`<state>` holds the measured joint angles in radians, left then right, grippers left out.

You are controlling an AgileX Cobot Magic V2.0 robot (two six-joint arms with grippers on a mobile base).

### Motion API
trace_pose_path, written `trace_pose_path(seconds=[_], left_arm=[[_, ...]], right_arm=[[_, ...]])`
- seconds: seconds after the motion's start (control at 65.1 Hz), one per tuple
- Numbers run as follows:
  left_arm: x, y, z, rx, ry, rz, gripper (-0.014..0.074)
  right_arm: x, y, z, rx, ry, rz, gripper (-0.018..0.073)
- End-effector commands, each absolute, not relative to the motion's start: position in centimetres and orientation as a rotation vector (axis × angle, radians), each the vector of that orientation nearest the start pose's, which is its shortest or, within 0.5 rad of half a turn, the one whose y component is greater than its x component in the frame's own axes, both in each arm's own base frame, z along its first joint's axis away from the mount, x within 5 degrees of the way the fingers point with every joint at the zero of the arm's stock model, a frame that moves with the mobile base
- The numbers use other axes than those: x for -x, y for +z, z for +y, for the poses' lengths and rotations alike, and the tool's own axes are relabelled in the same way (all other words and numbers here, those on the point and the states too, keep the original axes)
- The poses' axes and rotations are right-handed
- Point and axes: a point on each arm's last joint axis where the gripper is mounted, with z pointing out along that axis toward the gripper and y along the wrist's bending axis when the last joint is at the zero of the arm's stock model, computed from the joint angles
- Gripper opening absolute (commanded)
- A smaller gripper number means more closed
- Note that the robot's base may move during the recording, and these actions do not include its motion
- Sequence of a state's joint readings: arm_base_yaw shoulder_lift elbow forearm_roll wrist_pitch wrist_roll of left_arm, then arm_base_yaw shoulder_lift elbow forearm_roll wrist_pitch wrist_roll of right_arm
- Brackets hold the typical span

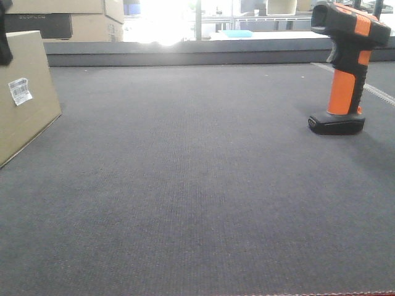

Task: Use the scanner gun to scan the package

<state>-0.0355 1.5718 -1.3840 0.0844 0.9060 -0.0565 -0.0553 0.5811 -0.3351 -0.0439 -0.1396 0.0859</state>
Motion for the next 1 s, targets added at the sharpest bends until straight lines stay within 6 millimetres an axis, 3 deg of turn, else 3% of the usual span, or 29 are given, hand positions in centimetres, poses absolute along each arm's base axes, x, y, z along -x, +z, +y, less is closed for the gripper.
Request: trace_pose_path(seconds=[0.0,0.108,0.184,0.399,0.491,0.553,0.66,0.814,0.983], left_arm=[[-33.0,35.0,-0.4,-0.013,0.087,2.51,0.0486],[-31.6,37.3,-0.1,-0.008,0.114,2.467,0.0472],[-30.4,38.7,-0.1,-0.003,0.113,2.437,0.0413],[-26.9,41.1,0.5,-0.003,0.18,2.396,0.0056],[-25.2,41.3,0.6,0.011,0.188,2.373,-0.0051],[-23.7,41.0,0.7,0.048,0.166,2.343,-0.0106],[-21.5,40.2,0.5,0.096,0.108,2.214,-0.0111],[-17.8,37.7,0.3,0.115,0.027,2.01,-0.0111],[-14.8,34.7,0.2,0.089,0.002,1.916,-0.0111]], right_arm=[[-12.6,29.4,-0.7,-0.073,-0.012,1.558,-0.0162],[-12.6,29.4,-0.7,-0.073,-0.012,1.558,-0.0162],[-12.6,29.4,-0.7,-0.073,-0.012,1.558,-0.0162],[-12.6,29.4,-0.7,-0.073,-0.012,1.558,-0.0162],[-12.6,29.4,-0.7,-0.073,-0.012,1.558,-0.0162],[-12.6,29.4,-0.7,-0.073,-0.012,1.558,-0.0162],[-12.6,29.4,-0.7,-0.073,-0.012,1.558,-0.0162],[-12.6,29.2,-0.7,-0.074,-0.012,1.573,-0.0162],[-12.2,29.6,-0.7,-0.077,-0.014,1.592,-0.0162]])
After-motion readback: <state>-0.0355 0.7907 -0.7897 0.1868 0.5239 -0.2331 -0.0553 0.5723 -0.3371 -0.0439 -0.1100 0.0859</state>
